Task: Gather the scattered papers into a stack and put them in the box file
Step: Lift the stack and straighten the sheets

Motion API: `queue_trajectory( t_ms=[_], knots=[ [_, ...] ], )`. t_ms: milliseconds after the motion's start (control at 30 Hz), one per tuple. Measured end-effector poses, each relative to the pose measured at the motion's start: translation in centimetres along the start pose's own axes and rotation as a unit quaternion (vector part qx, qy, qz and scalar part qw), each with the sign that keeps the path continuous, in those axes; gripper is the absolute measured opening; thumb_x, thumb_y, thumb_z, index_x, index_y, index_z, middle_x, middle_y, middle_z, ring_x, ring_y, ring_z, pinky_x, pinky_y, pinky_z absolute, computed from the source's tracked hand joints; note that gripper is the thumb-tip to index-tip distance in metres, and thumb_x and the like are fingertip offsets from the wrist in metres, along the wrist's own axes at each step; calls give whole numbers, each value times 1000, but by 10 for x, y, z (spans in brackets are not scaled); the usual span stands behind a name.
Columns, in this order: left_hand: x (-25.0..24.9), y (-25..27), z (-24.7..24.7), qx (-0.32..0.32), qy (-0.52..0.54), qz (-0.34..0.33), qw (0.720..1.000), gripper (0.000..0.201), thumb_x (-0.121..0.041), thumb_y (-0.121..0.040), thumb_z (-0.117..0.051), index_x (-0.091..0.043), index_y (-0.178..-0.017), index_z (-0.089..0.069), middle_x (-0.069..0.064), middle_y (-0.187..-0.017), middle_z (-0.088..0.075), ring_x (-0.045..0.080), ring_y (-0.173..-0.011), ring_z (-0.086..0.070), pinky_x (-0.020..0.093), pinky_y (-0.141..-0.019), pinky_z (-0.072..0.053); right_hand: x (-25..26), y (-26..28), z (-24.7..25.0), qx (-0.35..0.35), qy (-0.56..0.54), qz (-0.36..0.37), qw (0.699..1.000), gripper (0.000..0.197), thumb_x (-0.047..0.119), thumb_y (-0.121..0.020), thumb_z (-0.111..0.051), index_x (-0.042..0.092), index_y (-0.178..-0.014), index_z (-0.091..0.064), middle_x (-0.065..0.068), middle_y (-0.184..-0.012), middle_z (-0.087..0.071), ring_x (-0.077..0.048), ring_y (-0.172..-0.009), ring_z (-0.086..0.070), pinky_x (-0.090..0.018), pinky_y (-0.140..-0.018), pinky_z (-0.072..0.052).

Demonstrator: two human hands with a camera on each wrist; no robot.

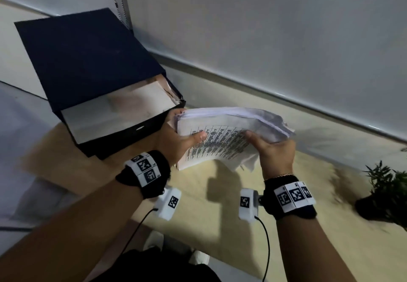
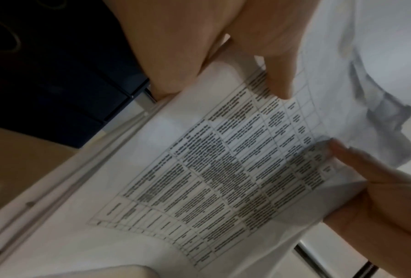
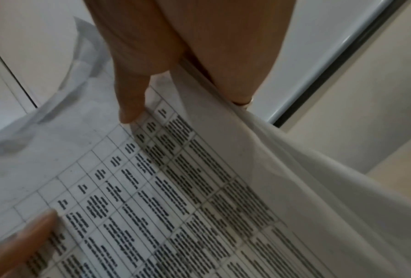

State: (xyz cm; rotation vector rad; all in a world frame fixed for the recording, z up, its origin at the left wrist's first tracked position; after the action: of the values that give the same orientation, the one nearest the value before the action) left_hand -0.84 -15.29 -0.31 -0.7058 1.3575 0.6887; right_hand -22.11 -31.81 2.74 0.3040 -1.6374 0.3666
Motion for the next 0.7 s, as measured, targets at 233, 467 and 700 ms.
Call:
queue_trajectory(
  t_ms=[233, 467, 700],
  knots=[
    [-14, 5, -9, 35, 7, -23, 999, 52, -13, -67, -86, -1, -112, -62, 10, -105, -74, 22, -100, -71, 39, -94, -55, 58, 2, -4, -24, 1, 122, 992, 31, 12, -81, -77, 15, -108, -62, 2, -92, -70, -14, -85, -66, -27, -78, -54],
    [-25, 3, -8, 32, 3, -36, 999, 43, -12, -67, -86, -9, -105, -66, 7, -101, -74, 21, -97, -71, 35, -92, -55, 75, -1, -9, -69, 37, 143, 987, 10, 23, -89, -68, 15, -95, -68, 7, -78, -70, -4, -74, -65, -19, -72, -51],
    [-18, -4, -10, 29, -10, -30, 999, 42, -9, -69, -84, -4, -106, -65, 12, -101, -74, 24, -97, -71, 31, -89, -56, 57, -14, 11, -153, -13, 103, 983, 27, 6, -84, -59, 5, -111, -60, -10, -92, -68, -17, -81, -65, -32, -79, -52]
  ],
)
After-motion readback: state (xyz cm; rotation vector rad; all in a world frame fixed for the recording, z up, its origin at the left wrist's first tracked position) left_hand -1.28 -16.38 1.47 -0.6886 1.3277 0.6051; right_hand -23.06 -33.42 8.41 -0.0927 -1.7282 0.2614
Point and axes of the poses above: each hand's wrist, its own y-axis away from the middle knuckle, its own z-axis out of the back of the hand, x = y × z, the point moved 9 cm from there along -y, towards the middle knuckle
